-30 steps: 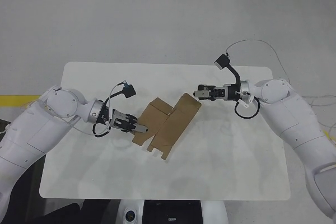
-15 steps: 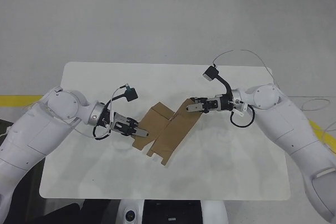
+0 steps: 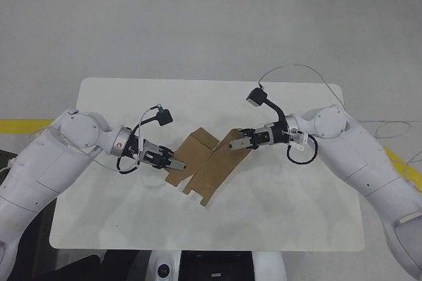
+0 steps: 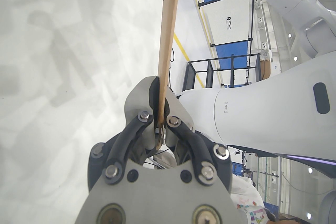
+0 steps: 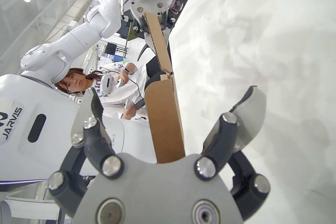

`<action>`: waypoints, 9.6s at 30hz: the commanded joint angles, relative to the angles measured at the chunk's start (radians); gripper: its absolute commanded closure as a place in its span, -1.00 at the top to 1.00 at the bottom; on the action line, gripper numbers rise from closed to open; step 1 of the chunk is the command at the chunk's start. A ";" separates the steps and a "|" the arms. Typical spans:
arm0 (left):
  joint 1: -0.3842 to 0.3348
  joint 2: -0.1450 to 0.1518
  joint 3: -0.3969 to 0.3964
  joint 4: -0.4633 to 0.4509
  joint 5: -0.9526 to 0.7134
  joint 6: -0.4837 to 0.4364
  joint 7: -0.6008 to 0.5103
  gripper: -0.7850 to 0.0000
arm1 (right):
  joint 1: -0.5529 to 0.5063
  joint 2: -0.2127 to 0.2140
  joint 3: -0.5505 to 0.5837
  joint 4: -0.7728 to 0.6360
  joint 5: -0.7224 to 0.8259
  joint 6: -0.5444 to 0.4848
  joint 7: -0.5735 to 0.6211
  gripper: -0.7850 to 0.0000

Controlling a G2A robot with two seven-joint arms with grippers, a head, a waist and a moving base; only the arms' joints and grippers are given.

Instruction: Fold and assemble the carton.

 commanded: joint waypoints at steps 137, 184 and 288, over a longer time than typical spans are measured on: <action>0.182 -0.112 -0.333 0.127 -0.150 0.378 0.312 -0.34 | -0.148 -0.073 0.217 -0.012 -0.192 0.222 -0.287 -1.00; 0.243 -0.122 -0.409 -0.002 0.029 0.132 0.110 -1.00 | -0.162 -0.094 0.283 -0.056 -0.084 -0.018 -0.021 1.00; 0.262 -0.156 -0.473 -0.045 -0.224 0.229 -0.016 1.00 | -0.035 -0.273 0.091 0.203 -0.111 -0.015 -0.093 -1.00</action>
